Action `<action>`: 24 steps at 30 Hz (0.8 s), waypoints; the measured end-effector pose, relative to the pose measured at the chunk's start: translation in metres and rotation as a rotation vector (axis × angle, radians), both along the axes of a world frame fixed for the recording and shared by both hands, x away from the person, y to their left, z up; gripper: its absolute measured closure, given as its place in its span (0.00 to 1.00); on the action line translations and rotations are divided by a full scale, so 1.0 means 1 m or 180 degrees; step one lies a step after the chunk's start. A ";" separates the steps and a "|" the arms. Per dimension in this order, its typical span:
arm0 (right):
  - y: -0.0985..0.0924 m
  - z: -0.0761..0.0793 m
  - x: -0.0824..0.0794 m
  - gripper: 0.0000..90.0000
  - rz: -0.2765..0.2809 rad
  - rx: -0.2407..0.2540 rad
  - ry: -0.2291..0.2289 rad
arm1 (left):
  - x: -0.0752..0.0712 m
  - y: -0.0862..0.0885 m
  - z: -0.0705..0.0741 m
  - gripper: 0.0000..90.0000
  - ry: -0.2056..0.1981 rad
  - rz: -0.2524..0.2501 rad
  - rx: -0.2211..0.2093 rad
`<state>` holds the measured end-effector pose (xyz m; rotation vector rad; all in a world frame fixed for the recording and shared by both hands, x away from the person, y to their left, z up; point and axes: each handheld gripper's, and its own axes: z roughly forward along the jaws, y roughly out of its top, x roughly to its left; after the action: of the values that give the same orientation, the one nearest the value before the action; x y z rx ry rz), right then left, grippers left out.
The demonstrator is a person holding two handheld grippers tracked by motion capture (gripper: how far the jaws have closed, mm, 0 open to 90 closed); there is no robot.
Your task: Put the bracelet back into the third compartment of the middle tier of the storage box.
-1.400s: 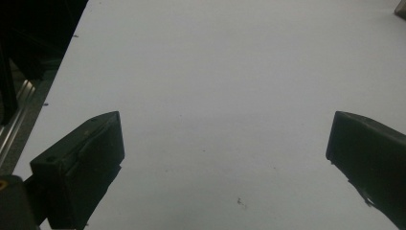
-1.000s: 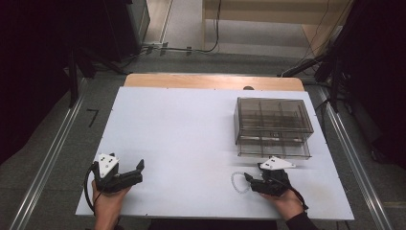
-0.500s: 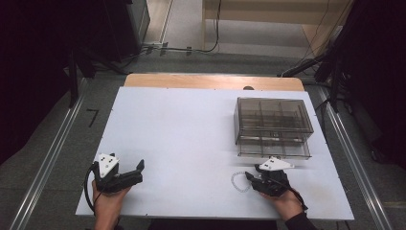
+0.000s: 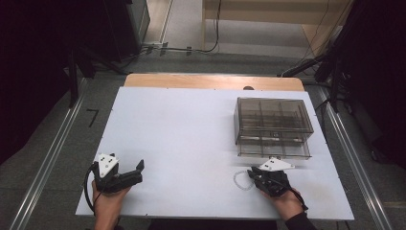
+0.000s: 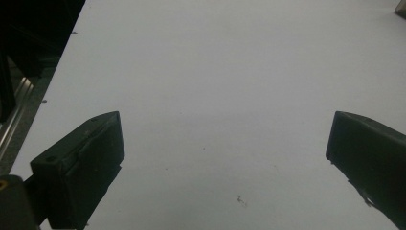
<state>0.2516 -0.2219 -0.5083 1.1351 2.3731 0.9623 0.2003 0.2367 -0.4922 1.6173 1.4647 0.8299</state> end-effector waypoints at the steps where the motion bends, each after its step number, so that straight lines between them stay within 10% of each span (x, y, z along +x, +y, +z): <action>1: 0.000 0.000 0.000 0.87 0.0001 0.0004 0.0003 | 0.000 0.000 0.000 0.00 0.0001 -0.0004 0.0003; 24: -0.001 -0.001 -0.001 0.94 0.0014 0.0030 -0.0001 | 0.000 0.000 -0.001 0.00 0.0020 -0.0010 0.0006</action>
<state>0.2510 -0.2226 -0.5093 1.1337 2.3742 0.9761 0.2006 0.2362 -0.4930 1.6245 1.4657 0.8254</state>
